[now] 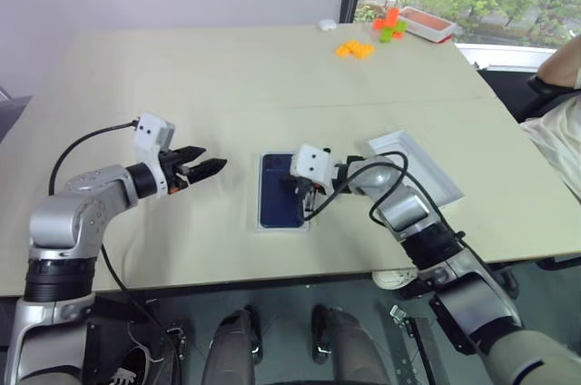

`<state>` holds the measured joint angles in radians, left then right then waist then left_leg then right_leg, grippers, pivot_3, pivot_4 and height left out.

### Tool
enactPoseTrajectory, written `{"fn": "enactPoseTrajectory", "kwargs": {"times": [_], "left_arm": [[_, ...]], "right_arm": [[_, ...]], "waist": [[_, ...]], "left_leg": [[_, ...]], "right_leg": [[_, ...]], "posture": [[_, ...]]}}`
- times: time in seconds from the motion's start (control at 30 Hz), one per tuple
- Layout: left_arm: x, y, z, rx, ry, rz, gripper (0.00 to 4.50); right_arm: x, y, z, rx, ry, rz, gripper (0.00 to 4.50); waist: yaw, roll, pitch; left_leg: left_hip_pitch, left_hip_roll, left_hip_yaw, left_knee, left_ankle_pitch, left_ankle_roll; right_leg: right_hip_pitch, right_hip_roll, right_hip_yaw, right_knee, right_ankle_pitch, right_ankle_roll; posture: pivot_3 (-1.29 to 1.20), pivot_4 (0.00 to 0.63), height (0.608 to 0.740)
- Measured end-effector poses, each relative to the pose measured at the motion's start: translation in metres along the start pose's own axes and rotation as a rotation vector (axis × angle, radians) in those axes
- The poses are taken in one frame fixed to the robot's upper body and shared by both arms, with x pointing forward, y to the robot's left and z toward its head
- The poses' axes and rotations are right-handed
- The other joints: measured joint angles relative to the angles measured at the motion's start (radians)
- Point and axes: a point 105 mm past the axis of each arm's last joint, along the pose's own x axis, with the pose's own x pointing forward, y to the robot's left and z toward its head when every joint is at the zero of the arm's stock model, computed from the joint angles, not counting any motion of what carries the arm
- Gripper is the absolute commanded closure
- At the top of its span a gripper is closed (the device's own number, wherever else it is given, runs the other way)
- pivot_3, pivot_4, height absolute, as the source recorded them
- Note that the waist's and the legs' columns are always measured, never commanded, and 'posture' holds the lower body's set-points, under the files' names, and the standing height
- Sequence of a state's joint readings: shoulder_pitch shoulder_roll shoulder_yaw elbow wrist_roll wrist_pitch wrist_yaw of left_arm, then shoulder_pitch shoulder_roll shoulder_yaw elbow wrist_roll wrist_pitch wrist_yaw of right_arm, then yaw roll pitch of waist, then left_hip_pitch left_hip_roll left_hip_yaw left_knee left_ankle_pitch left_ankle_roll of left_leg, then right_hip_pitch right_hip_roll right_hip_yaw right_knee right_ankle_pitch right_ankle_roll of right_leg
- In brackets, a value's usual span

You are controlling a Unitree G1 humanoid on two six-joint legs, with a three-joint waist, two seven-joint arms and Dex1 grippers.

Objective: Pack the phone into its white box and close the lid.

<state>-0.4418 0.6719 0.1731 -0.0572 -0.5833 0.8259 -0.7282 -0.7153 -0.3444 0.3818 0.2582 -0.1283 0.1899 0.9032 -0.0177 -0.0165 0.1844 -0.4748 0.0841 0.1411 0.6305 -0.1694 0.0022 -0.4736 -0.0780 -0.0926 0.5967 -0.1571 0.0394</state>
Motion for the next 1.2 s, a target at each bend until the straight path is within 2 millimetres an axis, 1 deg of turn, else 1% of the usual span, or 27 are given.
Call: {"fn": "enactPoseTrajectory", "kwargs": {"times": [0.13, 0.23, 0.27, 0.3, 0.37, 0.4, 0.47, 0.57, 0.73, 0.8, 0.87, 0.97, 1.07, 1.2], "left_arm": [[0.000, -0.001, 0.000, -0.002, 0.000, -0.013, 0.89], [0.000, -0.003, 0.002, 0.001, -0.005, -0.027, 0.89], [-0.001, -0.005, 0.003, 0.005, -0.007, -0.041, 0.89], [-0.002, -0.008, 0.005, 0.015, -0.011, -0.054, 0.89], [-0.004, -0.013, 0.010, 0.046, -0.021, -0.082, 0.89], [-0.005, -0.015, 0.012, 0.060, -0.030, -0.096, 0.89], [-0.006, -0.019, 0.015, 0.069, -0.045, -0.122, 0.89], [-0.007, -0.024, 0.016, 0.090, -0.058, -0.159, 0.89], [-0.011, -0.031, 0.018, 0.157, -0.107, -0.206, 0.89], [-0.013, -0.035, 0.017, 0.203, -0.111, -0.223, 0.89], [-0.015, -0.037, 0.012, 0.211, -0.099, -0.246, 0.89], [-0.013, -0.041, 0.010, 0.224, -0.091, -0.270, 0.89], [-0.011, -0.045, 0.013, 0.222, -0.121, -0.292, 0.89], [-0.012, -0.051, 0.016, 0.199, -0.139, -0.344, 0.89]], "right_arm": [[-0.002, -0.002, 0.001, 0.055, -0.019, -0.003, 4.43], [-0.009, -0.008, -0.001, 0.190, -0.042, -0.011, 4.43], [-0.015, -0.010, 0.003, 0.234, -0.058, -0.005, 4.22], [-0.021, -0.013, 0.006, 0.270, -0.075, 0.000, 3.93], [-0.034, -0.017, 0.013, 0.343, -0.100, 0.014, 3.13], [-0.042, -0.020, 0.016, 0.367, -0.107, 0.013, 2.59], [-0.052, -0.022, 0.017, 0.403, -0.101, 0.012, 1.65], [-0.062, -0.022, 0.015, 0.441, -0.064, 0.020, 0.07], [-0.096, -0.037, -0.005, 0.461, 0.084, -0.101, 0.07], [-0.108, -0.045, -0.019, 0.473, 0.169, -0.182, 0.07], [-0.119, -0.050, -0.030, 0.513, 0.227, -0.240, 0.07], [-0.131, -0.054, -0.036, 0.519, 0.275, -0.275, 0.07], [-0.141, -0.056, -0.043, 0.495, 0.331, -0.314, 0.07], [-0.146, -0.056, -0.049, 0.494, 0.379, -0.336, 0.07]], "waist": [[0.000, 0.000, 0.000], [0.003, 0.000, 0.000], [0.004, 0.000, 0.000], [0.004, 0.000, 0.000], [0.004, 0.000, 0.000], [0.004, 0.000, 0.000], [0.004, 0.000, 0.000], [0.004, 0.000, 0.000], [0.005, 0.000, 0.000], [0.005, 0.000, 0.000], [0.005, 0.000, 0.000], [0.005, 0.001, 0.001], [0.005, 0.001, 0.001], [0.004, 0.001, 0.001]], "left_leg": [[0.000, 0.000, -0.001, 0.000, 0.000, 0.000], [-0.001, 0.000, 0.000, 0.000, 0.000, 0.000], [-0.002, 0.000, 0.000, 0.000, 0.000, 0.000], [-0.002, 0.000, 0.000, 0.001, 0.000, 0.000], [-0.002, 0.000, -0.001, 0.001, 0.000, 0.000], [-0.002, 0.000, -0.001, 0.001, 0.000, 0.000], [-0.002, 0.000, -0.001, 0.000, 0.000, 0.000], [-0.002, 0.000, -0.001, 0.000, 0.000, 0.000], [-0.002, 0.000, 0.000, 0.000, 0.000, 0.000], [-0.003, 0.000, 0.000, 0.000, 0.000, 0.000], [-0.003, 0.000, 0.000, -0.001, 0.000, 0.000], [-0.003, 0.000, 0.000, -0.001, 0.000, 0.000], [-0.003, 0.000, 0.000, 0.000, 0.000, 0.000], [-0.003, 0.000, 0.000, 0.000, 0.000, 0.000]], "right_leg": [[0.000, 0.000, 0.000, 0.000, 0.001, -0.002], [-0.001, 0.000, 0.000, 0.000, 0.001, -0.002], [-0.001, 0.000, 0.000, 0.000, 0.001, -0.002], [-0.001, 0.000, 0.000, 0.000, 0.001, -0.001], [-0.001, 0.000, 0.000, 0.000, 0.001, -0.001], [-0.001, 0.000, 0.000, 0.000, 0.001, -0.001], [-0.001, 0.000, 0.000, 0.000, 0.001, -0.001], [-0.002, 0.000, 0.000, 0.000, 0.001, -0.001], [-0.002, -0.001, 0.000, -0.002, 0.001, -0.002], [-0.003, -0.001, 0.000, -0.002, 0.001, -0.001], [-0.003, -0.001, 0.000, -0.003, 0.001, -0.001], [-0.003, -0.001, 0.000, -0.003, 0.001, -0.001], [-0.003, -0.001, 0.000, -0.003, 0.000, -0.001], [-0.003, -0.001, 0.000, -0.002, -0.001, 0.002]], "posture": [[0.00, 0.150, 0.740], [0.00, 0.150, 0.740], [0.00, 0.150, 0.740], [0.00, 0.150, 0.740], [0.00, 0.150, 0.740], [0.00, 0.150, 0.740], [0.00, 0.150, 0.740], [0.00, 0.150, 0.740], [0.00, 0.150, 0.740], [0.00, 0.150, 0.740], [0.00, 0.150, 0.740], [0.00, 0.150, 0.740], [0.00, 0.150, 0.740], [0.00, 0.150, 0.740]]}}
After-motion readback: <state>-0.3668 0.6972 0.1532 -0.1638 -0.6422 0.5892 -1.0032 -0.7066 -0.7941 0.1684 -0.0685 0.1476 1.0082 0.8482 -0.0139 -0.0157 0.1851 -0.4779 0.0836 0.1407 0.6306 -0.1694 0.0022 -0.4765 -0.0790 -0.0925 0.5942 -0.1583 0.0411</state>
